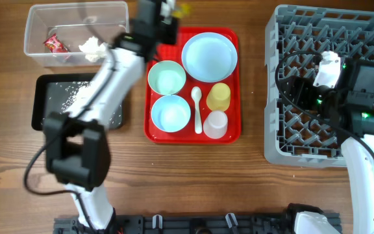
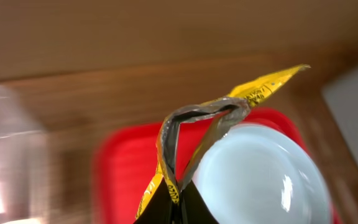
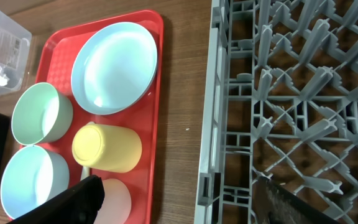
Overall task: Sort waste into correct bins and load items into the dishwasher rack
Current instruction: 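Pick the yellow wrapper from the plate and drop it in the clear bin, then reach the right gripper to the yellow cup and grasp it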
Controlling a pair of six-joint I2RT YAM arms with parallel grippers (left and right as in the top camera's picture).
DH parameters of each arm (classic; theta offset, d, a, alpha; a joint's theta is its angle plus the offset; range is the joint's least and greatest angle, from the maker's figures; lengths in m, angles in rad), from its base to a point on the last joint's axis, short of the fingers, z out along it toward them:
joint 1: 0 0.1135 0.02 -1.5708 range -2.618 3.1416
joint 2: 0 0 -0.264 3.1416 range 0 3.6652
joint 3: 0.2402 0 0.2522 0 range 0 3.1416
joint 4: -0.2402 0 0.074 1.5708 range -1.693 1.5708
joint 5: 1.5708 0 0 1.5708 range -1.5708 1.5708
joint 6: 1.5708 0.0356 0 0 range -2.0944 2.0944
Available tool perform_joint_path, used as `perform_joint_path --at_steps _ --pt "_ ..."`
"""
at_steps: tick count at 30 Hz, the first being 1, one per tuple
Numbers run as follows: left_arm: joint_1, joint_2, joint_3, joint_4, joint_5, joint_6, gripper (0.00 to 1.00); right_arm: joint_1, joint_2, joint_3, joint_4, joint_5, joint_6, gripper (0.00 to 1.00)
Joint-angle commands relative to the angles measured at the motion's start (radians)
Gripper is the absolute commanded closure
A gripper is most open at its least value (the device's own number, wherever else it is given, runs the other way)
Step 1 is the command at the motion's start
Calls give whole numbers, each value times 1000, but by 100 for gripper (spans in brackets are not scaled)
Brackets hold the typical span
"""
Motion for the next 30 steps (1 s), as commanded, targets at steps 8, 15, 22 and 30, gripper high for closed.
perform_joint_path --at_steps 8,15,22,30 --pt "377 74 -2 -60 -31 -19 92 -4 8 13 5 9 -7 20" --pt "386 99 -2 -70 -31 -19 0 -4 8 13 2 9 -8 20" --pt "386 -55 -2 -191 -19 -49 0 -4 8 13 39 -3 -10 0" --pt "386 -286 -2 -563 7 -154 0 4 8 14 55 -82 -11 3"
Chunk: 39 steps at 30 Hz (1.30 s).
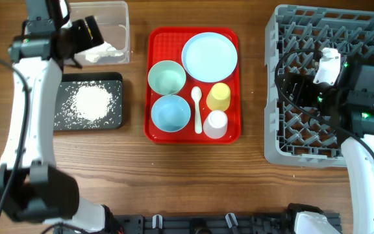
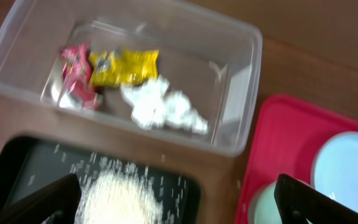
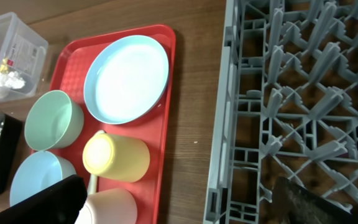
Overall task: Sort waste into correct bins and load items into the dishwasher rack
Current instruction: 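Reach the right gripper to the yellow cup and grasp it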
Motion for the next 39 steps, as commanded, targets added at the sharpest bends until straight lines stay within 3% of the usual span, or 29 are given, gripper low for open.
perform_joint_path --at_steps 1,4,10,17,24,34,39 --pt "-1 -47 -2 -143 18 -50 0 22 8 21 1 -42 -3 3" --pt "-1 -48 -2 -234 18 -50 0 112 8 83 -30 -19 0 0" --pt "-2 -55 -2 -290 17 -50 0 376 8 273 -206 295 84 0" --pt "-27 -163 -2 -298 -10 -49 0 549 121 294 -291 294 157 0" --pt "-27 -181 -2 -327 -10 -49 0 610 386 519 -463 294 126 0" --pt "-24 -180 -2 -318 -18 -49 0 612 528 536 -446 440 128 0" --pt "-23 -180 -2 -312 -47 -49 0 611 599 536 -332 380 128 0"
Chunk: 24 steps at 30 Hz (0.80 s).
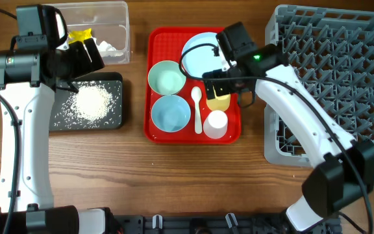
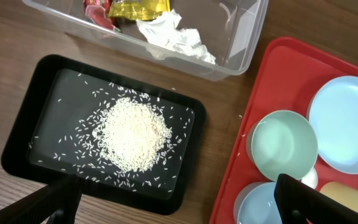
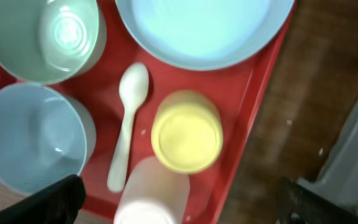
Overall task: Sort waste into correct bins and load items into the dishwasher rack
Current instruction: 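Reach the right gripper to the yellow cup and grasp it, then carry the yellow cup to the dish rack and place it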
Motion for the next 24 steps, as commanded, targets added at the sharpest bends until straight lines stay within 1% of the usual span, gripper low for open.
perform_joint_path --at_steps 1,4,7,15,17,24 --pt "1 -5 -1 2 -21 -9 0 6 45 17 50 -29 -3 0" --pt "1 -5 -1 2 -21 -9 0 6 57 17 50 7 -2 6" --pt "1 -5 -1 2 -21 -9 0 6 92 17 51 48 -1 6" --pt "1 -5 -1 2 -21 -9 0 6 238 16 74 47 0 6" --pt "1 -5 -1 2 -21 -9 0 6 261 16 82 47 1 8" --pt "1 -5 -1 2 -21 -9 0 6 325 15 99 47 27 18"
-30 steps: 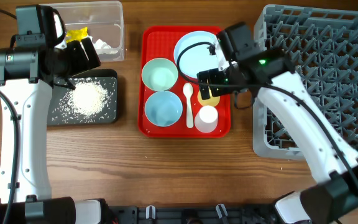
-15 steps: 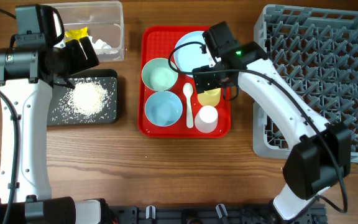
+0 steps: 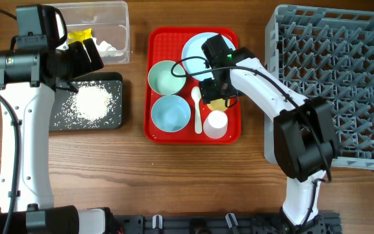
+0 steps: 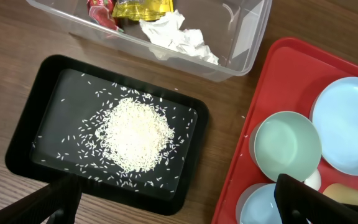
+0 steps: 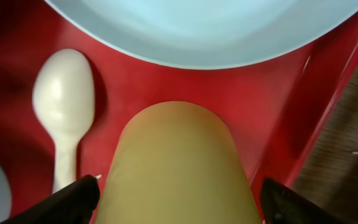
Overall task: Sort waste into correct bins and load items into the dishwasher rack
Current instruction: 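Carry the yellow cup to the dish rack and place it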
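Observation:
On the red tray (image 3: 158, 130) a yellow cup (image 5: 179, 162) stands between a white spoon (image 5: 64, 93) and the tray's right rim. My right gripper (image 5: 179, 199) is open and low over it, one finger on each side; I cannot tell if they touch it. From overhead the right gripper (image 3: 216, 91) hides most of the yellow cup (image 3: 221, 103). My left gripper (image 4: 179, 205) hangs open and empty above the black rice tray (image 4: 55, 112). A yellow wrapper (image 4: 138, 7) lies in the clear bin (image 4: 241, 56).
The red tray also holds a blue plate (image 3: 197, 49), a green bowl (image 3: 167, 77), a blue bowl (image 3: 170, 112) and a pale cup (image 3: 216, 123). The grey dishwasher rack (image 3: 343, 78) fills the right side. White tissue (image 4: 176, 40) and a red wrapper (image 4: 101, 9) share the bin.
My right gripper has dropped from above the red tray to straddle the yellow cup, still open. The left arm has hardly moved.
My left gripper held a yellow wrapper over the back of the red tray while the right hung over the rack. Then the wrapper lay in the clear bin and the left gripper was open. The right arm then stood over the tray, and now around the yellow cup.

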Controlling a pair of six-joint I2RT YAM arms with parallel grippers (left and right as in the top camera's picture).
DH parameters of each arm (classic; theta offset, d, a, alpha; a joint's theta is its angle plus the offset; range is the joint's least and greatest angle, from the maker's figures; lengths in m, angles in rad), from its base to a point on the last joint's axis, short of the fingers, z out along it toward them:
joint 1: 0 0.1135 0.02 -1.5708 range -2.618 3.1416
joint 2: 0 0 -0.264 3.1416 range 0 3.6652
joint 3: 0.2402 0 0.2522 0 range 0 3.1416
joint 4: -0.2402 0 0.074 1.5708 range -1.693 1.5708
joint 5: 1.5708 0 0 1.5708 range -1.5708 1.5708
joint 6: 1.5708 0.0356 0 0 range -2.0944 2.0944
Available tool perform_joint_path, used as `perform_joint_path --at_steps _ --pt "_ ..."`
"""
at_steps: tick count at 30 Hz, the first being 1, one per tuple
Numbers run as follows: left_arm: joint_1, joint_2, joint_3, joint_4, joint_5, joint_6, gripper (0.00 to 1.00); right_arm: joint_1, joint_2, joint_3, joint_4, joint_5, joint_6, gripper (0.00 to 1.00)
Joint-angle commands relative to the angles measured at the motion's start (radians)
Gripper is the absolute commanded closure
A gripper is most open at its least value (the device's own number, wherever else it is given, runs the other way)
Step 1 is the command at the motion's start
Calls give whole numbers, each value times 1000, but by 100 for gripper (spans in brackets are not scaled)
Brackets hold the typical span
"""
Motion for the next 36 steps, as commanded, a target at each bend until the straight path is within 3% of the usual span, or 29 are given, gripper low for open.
perform_joint_path --at_steps 1,6,9,14,24,31,36 --pt "1 -5 -1 2 -14 -9 0 6 26 15 0 18 21 21" --pt "1 -5 -1 2 -14 -9 0 6 32 -9 33 43 21 28" --pt "1 -5 -1 2 -13 -9 0 6 32 -9 34 44 19 39" --pt "1 -5 -1 2 -14 -9 0 6 30 0 -18 43 18 43" --pt "1 -5 -1 2 -14 -9 0 -66 11 346 -336 16 -35 46" --pt "1 -5 -1 2 -14 -9 0 -258 -286 399 -454 16 -72 48" --pt "1 -5 -1 2 -14 -9 0 -615 -482 392 -563 -5 -112 47"
